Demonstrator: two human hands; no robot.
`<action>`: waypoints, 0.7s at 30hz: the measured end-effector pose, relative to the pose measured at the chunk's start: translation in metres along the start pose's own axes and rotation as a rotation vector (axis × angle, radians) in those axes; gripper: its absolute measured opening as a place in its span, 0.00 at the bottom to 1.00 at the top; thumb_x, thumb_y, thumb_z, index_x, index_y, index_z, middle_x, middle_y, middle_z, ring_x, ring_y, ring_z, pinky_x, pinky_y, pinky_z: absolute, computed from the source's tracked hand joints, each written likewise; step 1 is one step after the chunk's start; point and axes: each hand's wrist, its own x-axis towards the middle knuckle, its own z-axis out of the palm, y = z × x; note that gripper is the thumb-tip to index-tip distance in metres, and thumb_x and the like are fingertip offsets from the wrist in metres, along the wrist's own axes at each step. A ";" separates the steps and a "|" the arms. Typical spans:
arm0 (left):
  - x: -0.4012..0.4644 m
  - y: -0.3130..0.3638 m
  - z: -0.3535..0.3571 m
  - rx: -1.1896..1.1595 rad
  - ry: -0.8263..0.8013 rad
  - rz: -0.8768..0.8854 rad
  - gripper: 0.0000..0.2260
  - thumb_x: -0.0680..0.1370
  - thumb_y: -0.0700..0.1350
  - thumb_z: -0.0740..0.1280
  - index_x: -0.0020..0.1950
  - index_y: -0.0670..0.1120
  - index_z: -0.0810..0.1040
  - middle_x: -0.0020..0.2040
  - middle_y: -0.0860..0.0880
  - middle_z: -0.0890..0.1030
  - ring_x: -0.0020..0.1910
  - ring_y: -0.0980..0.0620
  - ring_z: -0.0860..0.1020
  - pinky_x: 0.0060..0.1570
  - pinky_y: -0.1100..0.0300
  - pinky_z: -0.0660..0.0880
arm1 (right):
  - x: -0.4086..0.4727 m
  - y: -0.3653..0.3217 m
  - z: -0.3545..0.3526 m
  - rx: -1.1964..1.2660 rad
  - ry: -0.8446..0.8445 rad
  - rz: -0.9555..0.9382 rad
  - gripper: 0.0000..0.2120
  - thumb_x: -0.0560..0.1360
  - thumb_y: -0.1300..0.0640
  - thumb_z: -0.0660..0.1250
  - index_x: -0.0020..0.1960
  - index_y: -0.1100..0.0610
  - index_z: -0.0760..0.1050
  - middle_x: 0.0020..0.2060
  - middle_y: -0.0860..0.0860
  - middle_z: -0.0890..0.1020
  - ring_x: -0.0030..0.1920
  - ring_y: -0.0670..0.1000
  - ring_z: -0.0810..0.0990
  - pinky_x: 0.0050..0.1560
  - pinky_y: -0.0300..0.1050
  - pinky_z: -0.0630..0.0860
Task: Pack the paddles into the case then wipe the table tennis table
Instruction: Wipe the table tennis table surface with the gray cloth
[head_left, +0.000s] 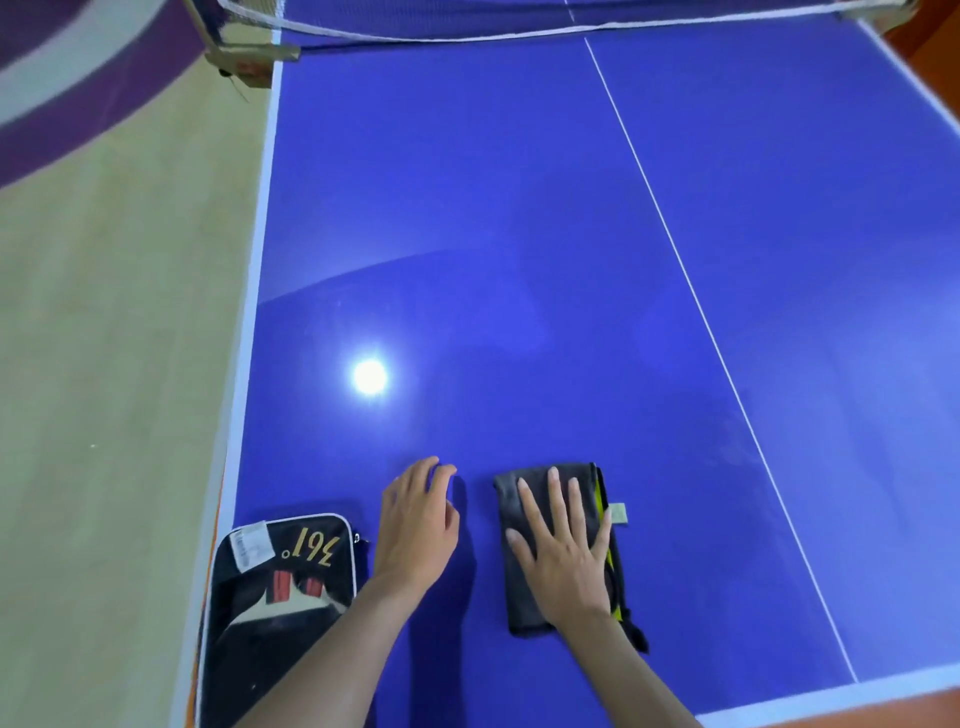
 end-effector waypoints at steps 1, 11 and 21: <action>0.010 0.003 0.001 -0.006 0.000 -0.027 0.20 0.74 0.38 0.72 0.65 0.48 0.77 0.66 0.47 0.77 0.66 0.45 0.77 0.63 0.47 0.75 | 0.016 0.000 -0.001 -0.005 0.007 -0.007 0.31 0.82 0.35 0.49 0.83 0.44 0.57 0.84 0.52 0.56 0.83 0.56 0.56 0.75 0.74 0.58; 0.106 0.040 -0.002 -0.039 0.092 -0.255 0.23 0.75 0.41 0.72 0.70 0.48 0.75 0.73 0.44 0.72 0.73 0.41 0.70 0.70 0.40 0.70 | 0.192 0.001 -0.022 0.021 0.092 0.000 0.32 0.82 0.34 0.46 0.84 0.41 0.49 0.84 0.49 0.48 0.84 0.54 0.47 0.77 0.74 0.49; 0.145 0.104 0.026 -0.076 0.079 -0.438 0.27 0.75 0.45 0.73 0.74 0.50 0.72 0.76 0.45 0.68 0.74 0.43 0.67 0.69 0.40 0.71 | 0.367 0.017 -0.056 0.046 0.068 -0.117 0.33 0.80 0.30 0.48 0.83 0.36 0.48 0.84 0.46 0.47 0.84 0.52 0.45 0.77 0.73 0.44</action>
